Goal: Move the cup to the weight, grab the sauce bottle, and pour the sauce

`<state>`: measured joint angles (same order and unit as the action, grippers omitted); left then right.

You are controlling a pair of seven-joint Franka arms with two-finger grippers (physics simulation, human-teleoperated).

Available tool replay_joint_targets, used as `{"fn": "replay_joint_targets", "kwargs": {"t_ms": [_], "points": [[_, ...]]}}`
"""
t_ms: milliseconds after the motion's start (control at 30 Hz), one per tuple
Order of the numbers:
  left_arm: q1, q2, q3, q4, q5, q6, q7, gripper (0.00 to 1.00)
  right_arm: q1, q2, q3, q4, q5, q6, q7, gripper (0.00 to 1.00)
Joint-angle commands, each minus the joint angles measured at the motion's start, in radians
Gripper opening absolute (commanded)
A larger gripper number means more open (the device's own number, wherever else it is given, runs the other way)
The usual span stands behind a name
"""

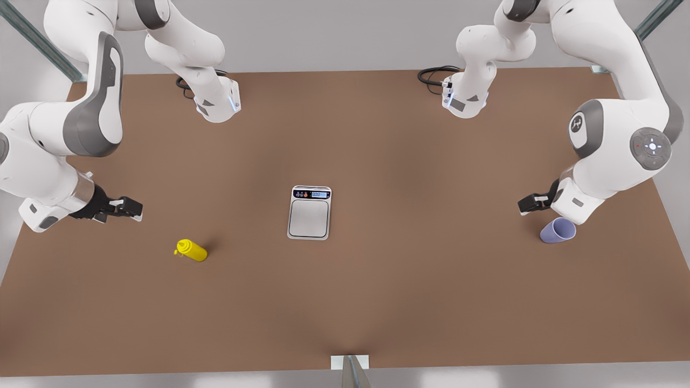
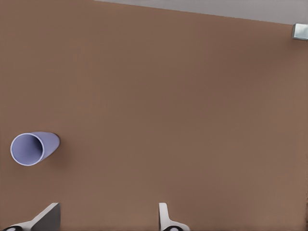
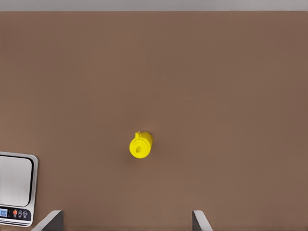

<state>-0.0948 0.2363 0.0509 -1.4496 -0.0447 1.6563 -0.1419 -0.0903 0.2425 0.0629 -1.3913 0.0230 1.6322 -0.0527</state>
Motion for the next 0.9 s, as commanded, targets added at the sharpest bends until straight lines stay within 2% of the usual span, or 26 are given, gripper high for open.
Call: {"fn": "replay_joint_targets", "kwargs": {"t_ms": [0,233,367,433,533,667,800,867], "points": [[0.001,0.0,0.0,0.0,-0.026,-0.001,0.011,1.0,0.001,0.0,0.0,0.0,0.0,0.0,0.001,1.0],[0.006,0.018,0.018,0.002,-0.017,0.004,0.044,1.0,0.001,0.015,0.0,-0.002,-0.002,0.003,-0.007,1.0],[0.007,0.046,0.106,-0.008,-0.021,0.028,0.142,1.0,0.001,0.021,0.0,-0.003,-0.003,0.006,-0.012,1.0],[0.007,0.067,0.129,-0.012,-0.023,0.048,0.156,1.0,0.0,0.023,0.0,-0.003,-0.003,0.006,-0.044,1.0],[0.006,0.061,0.15,-0.109,-0.024,0.132,0.226,1.0,-0.002,0.032,0.0,-0.005,-0.002,0.011,-0.113,1.0],[0.009,0.124,0.19,-0.113,-0.026,0.174,0.282,1.0,-0.002,0.043,0.0,-0.011,-0.003,0.025,-0.147,1.0],[0.012,0.167,0.245,-0.156,-0.027,0.241,0.308,1.0,-0.052,0.049,0.002,-0.07,0.015,0.147,-0.566,1.0],[0.014,0.169,0.262,-0.189,-0.027,0.284,0.347,1.0,-0.115,0.066,0.002,-0.123,0.11,0.187,-0.786,1.0]]}}
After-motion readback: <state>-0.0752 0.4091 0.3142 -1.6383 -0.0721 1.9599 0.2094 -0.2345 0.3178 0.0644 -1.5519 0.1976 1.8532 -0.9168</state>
